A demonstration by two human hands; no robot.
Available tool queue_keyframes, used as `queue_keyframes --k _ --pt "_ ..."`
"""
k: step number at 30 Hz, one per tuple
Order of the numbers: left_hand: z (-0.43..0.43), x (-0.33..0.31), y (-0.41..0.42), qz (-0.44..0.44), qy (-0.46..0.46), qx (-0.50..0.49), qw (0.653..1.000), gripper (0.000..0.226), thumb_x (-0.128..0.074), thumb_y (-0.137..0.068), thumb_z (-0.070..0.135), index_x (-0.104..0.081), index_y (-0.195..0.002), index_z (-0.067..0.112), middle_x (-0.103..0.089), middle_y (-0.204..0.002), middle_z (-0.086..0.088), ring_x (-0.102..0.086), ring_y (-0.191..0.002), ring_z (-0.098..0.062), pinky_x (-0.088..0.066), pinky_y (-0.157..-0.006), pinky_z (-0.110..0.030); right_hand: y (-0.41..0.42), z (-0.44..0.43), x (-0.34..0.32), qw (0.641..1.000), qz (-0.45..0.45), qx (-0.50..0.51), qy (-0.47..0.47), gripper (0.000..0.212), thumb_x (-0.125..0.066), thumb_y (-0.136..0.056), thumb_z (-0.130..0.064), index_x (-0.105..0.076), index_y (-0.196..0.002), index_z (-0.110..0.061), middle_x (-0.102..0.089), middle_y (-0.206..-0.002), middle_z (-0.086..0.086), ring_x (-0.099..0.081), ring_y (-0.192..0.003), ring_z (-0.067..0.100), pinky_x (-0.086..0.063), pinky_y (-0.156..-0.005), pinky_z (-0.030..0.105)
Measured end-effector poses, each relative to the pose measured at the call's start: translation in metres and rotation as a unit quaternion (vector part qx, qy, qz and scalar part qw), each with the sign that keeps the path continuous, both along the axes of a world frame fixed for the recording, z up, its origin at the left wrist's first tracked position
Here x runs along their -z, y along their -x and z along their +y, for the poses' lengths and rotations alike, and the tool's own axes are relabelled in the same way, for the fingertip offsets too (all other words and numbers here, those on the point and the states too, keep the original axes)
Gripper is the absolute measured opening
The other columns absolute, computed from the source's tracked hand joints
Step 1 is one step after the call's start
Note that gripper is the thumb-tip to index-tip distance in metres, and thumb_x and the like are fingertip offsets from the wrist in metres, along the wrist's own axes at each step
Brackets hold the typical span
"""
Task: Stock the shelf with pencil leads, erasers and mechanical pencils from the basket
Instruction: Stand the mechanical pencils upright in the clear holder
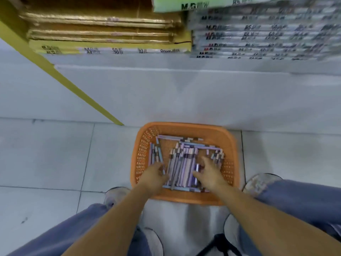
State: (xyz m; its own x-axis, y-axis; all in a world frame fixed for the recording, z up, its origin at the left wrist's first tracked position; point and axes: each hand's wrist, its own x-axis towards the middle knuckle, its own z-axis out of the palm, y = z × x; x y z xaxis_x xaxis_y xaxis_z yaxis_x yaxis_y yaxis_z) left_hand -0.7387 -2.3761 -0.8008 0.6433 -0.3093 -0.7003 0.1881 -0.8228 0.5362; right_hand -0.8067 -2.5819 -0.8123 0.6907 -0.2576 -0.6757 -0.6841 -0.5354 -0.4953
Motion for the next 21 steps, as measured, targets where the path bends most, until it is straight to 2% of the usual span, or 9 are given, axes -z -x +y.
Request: queue_keyframes --k 4,7,10,12,14,16,18,21 --pt "-0.017 0.012 0.0 -0.01 0.008 -0.026 1.0 0.053 -0.067 -0.092 0.026 -0.05 -0.142 0.019 -0.062 -0.132 0.0 -0.06 -0.115 -0.018 -0.047 -0.098 -0.03 -0.005 0.014 0.01 0.997 -0.018 0.07 -0.008 0.078 -0.076 -0.082 -0.028 -0.033 -0.145 -0.014 -0.044 -0.145 0.008 -0.046 -0.13 0.027 -0.041 -0.105 0.042" --pt "-0.024 0.016 -0.003 -0.018 -0.006 -0.047 0.999 0.049 -0.072 -0.089 0.028 -0.056 -0.134 0.021 -0.065 -0.122 0.002 -0.061 -0.101 -0.013 -0.051 -0.094 -0.032 -0.008 0.018 0.017 0.995 0.015 0.093 -0.029 0.079 -0.076 -0.083 -0.026 -0.031 -0.147 -0.013 -0.044 -0.145 0.007 -0.048 -0.128 0.027 -0.042 -0.102 0.037" --pt "-0.023 0.018 -0.006 -0.003 -0.004 -0.062 0.998 0.044 -0.074 -0.087 0.025 -0.06 -0.128 0.019 -0.066 -0.107 0.007 -0.06 -0.09 -0.01 -0.052 -0.09 -0.031 -0.008 0.013 0.021 0.991 0.033 0.125 -0.044 0.06 -0.075 -0.083 -0.022 -0.044 -0.133 -0.013 -0.053 -0.133 0.009 -0.055 -0.115 0.027 -0.044 -0.087 0.031" --pt "-0.021 0.019 -0.009 0.009 0.003 -0.07 0.997 0.041 -0.075 -0.087 0.023 -0.062 -0.125 0.017 -0.064 -0.096 0.014 -0.057 -0.082 -0.004 -0.05 -0.085 -0.028 -0.007 0.005 0.021 0.986 0.041 0.147 -0.069 0.048 -0.073 -0.085 -0.019 -0.05 -0.126 -0.016 -0.054 -0.134 0.008 -0.054 -0.115 0.026 -0.044 -0.088 0.031" --pt "-0.019 0.02 -0.011 0.027 0.011 -0.088 0.996 0.041 -0.075 -0.087 0.024 -0.062 -0.126 0.018 -0.062 -0.093 0.018 -0.055 -0.078 0.003 -0.05 -0.083 -0.027 -0.007 -0.002 0.021 0.975 0.053 0.177 -0.12 0.052 -0.072 -0.086 -0.016 -0.049 -0.132 -0.018 -0.051 -0.137 0.008 -0.051 -0.121 0.027 -0.043 -0.094 0.033" --pt "-0.019 0.019 -0.012 0.055 0.027 -0.105 0.993 0.046 -0.075 -0.087 0.027 -0.059 -0.131 0.021 -0.062 -0.093 0.021 -0.058 -0.083 0.001 -0.051 -0.084 -0.027 -0.009 -0.004 0.019 0.965 0.065 0.185 -0.172 0.062 -0.071 -0.086 -0.014 -0.042 -0.14 -0.018 -0.048 -0.141 0.01 -0.047 -0.126 0.028 -0.042 -0.096 0.034" --pt "-0.022 0.02 -0.011 0.077 0.04 -0.103 0.991 0.051 -0.075 -0.087 0.03 -0.057 -0.134 0.024 -0.065 -0.103 0.014 -0.063 -0.096 -0.01 -0.052 -0.092 -0.032 -0.012 0.001 0.018 0.962 0.074 0.178 -0.193 0.066 -0.071 -0.087 -0.013 -0.038 -0.144 -0.017 -0.047 -0.142 0.009 -0.047 -0.127 0.028 -0.042 -0.1 0.035" --pt "-0.025 0.026 -0.007 0.094 0.054 -0.114 0.988 0.038 -0.076 -0.086 0.027 -0.06 -0.121 0.027 -0.068 -0.11 0.007 -0.063 -0.103 -0.017 -0.053 -0.099 -0.041 -0.012 0.01 0.021 0.96 0.064 0.19 -0.196 0.063 -0.072 -0.086 -0.014 -0.041 -0.14 -0.019 -0.05 -0.137 0.008 -0.049 -0.111 0.019 -0.041 -0.091 0.032"
